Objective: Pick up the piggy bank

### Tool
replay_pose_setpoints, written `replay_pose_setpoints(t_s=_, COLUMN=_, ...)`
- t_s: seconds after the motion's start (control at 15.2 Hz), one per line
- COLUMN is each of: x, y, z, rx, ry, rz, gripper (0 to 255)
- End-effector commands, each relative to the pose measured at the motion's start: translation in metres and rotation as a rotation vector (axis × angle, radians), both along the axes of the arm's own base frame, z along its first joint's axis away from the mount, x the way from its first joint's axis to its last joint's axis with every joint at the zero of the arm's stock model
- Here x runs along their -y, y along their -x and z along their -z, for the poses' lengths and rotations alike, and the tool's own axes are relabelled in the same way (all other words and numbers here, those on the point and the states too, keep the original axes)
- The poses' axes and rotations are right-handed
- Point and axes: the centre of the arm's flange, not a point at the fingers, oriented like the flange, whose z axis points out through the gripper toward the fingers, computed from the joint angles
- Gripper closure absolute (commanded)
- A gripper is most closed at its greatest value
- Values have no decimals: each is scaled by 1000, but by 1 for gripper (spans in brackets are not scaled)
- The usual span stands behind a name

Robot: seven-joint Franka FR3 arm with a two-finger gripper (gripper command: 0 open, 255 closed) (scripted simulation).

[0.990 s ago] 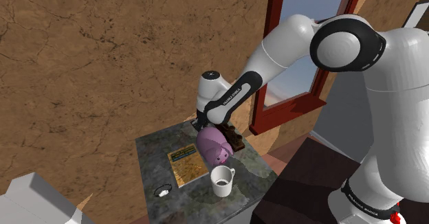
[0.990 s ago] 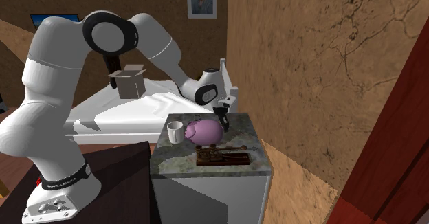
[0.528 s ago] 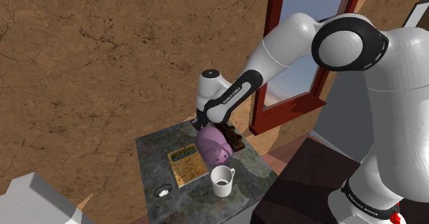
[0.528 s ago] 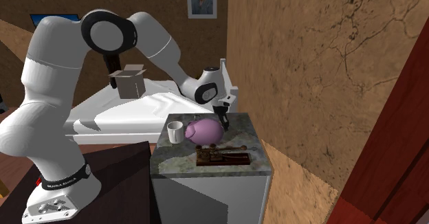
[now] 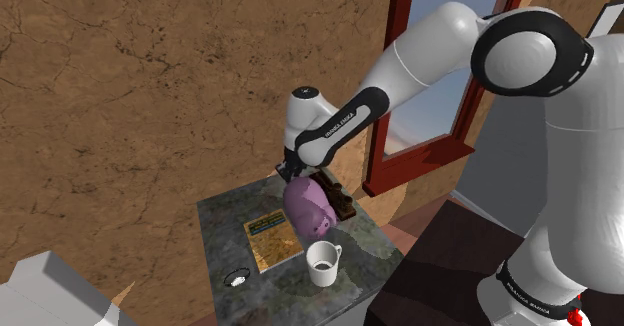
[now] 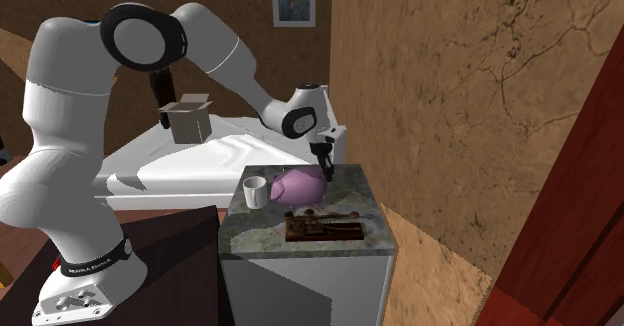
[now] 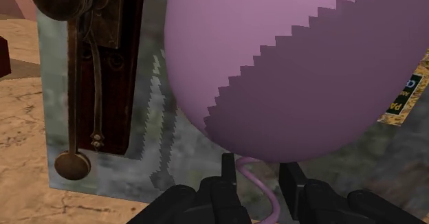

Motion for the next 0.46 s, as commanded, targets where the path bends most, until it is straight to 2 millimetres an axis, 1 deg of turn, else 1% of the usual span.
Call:
replay_pose_setpoints(t_s=0.0, x=0, y=0, z=-11, rx=3, ry=-1, rz=0, gripper=255)
replay_pose_setpoints(t_s=0.26, x=0, y=0, z=-32, rx=3, ry=-1, rz=0, gripper=255)
replay_pose_setpoints(t_s=0.4, x=0, y=0, z=-33, rx=3, ry=-1, rz=0, gripper=255)
